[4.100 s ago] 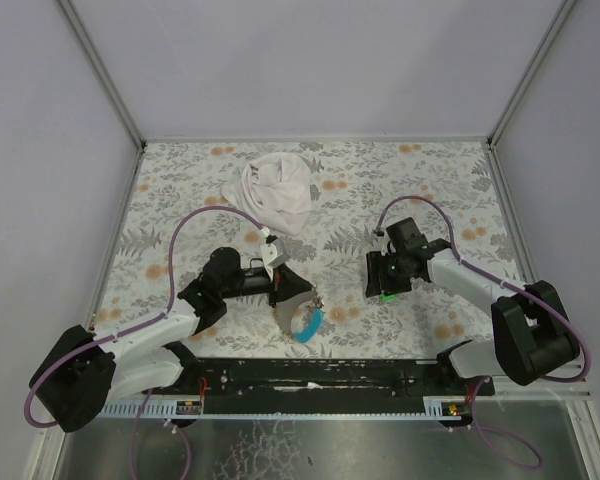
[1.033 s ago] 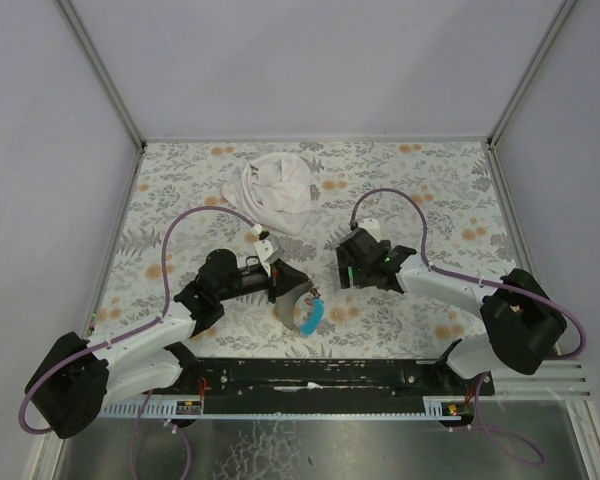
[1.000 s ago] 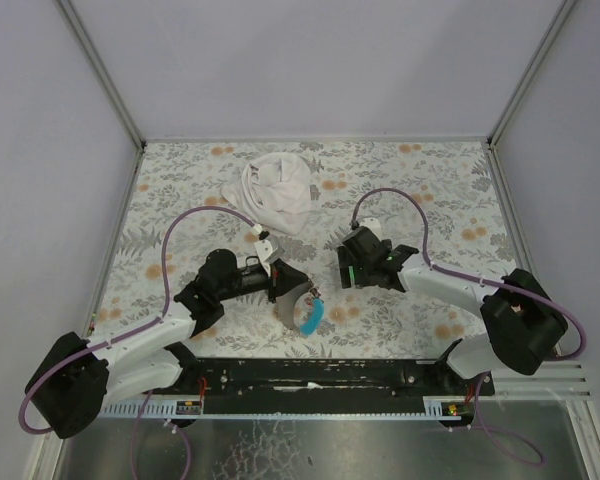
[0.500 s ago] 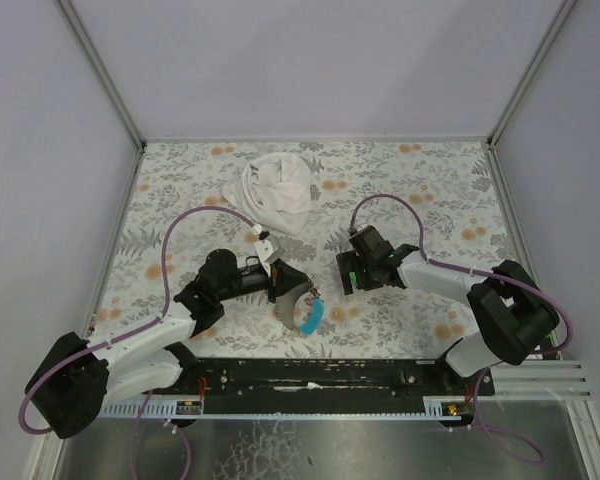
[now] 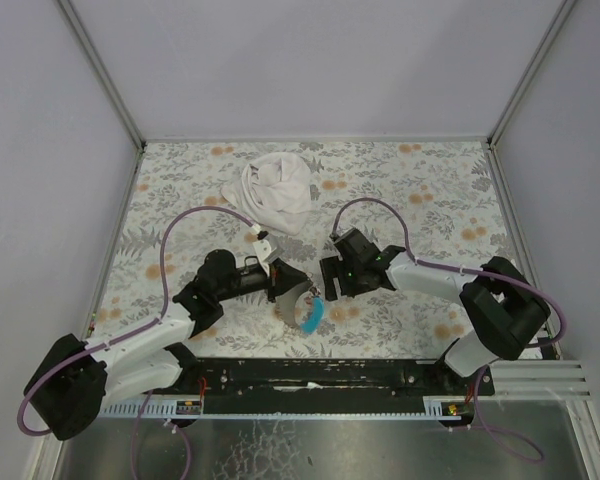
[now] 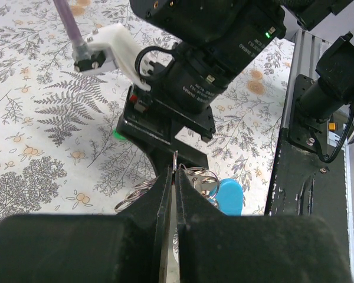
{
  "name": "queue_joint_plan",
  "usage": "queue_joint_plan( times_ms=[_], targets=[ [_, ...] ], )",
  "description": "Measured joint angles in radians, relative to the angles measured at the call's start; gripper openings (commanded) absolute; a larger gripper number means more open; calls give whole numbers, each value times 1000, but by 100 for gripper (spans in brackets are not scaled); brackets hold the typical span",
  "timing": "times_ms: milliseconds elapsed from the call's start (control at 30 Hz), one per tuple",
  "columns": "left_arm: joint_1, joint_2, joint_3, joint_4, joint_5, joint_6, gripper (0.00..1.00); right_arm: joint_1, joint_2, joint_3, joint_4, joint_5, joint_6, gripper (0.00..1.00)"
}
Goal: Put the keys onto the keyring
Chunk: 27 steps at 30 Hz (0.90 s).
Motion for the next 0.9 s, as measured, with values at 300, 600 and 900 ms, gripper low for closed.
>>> queue_joint_plan(
  times_ms=[300, 600, 900],
  targets=[
    [0, -37, -14, 0, -8, 0, 0, 24, 19, 113, -112, 21, -25, 72],
    [0, -38, -15, 0, -19, 0, 0, -42, 119, 280, -118, 29, -141, 70],
    [0, -46, -21, 0, -27, 0, 0, -47, 262, 314, -90, 3, -159, 70]
  ],
)
